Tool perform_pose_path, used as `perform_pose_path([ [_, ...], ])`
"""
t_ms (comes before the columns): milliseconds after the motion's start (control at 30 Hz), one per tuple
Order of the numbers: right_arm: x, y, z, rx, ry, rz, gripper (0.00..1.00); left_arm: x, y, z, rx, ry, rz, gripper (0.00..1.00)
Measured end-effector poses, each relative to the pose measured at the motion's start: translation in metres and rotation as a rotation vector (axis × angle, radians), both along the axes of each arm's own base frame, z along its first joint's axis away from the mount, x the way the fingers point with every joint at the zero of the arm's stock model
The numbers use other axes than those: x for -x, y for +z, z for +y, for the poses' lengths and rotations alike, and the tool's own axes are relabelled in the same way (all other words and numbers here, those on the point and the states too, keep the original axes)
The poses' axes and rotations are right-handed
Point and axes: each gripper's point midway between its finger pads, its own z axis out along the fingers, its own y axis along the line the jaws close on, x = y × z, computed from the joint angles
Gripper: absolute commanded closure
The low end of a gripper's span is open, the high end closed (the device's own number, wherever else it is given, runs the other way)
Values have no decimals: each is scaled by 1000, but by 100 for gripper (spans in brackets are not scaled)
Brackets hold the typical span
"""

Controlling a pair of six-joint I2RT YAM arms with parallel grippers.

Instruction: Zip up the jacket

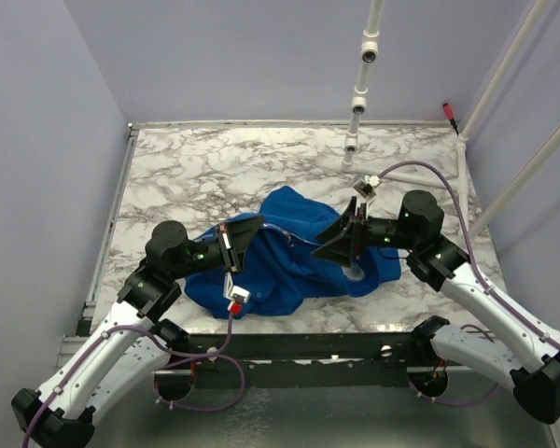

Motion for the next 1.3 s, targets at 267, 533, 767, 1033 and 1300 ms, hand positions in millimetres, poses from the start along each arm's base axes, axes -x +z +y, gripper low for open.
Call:
perform_pose_path([
  [267, 1, 28, -15, -44, -94, -132, 28, -4, 5, -1, -7, 11, 36, 100],
  [533, 3, 41, -11, -107, -88, -178, 54, -9, 6, 1, 7, 34, 90, 100],
  [767, -18, -20, 10, -39, -74, -34, 43, -9, 14, 2, 23, 44, 108, 100],
  [1033, -23, -16, 24, -81, -52, -64, 22, -11, 12, 3, 19, 51, 114, 100],
  [1300, -39, -15, 32, -144, -95, -99, 38, -12, 14, 2, 17, 52, 111, 100],
])
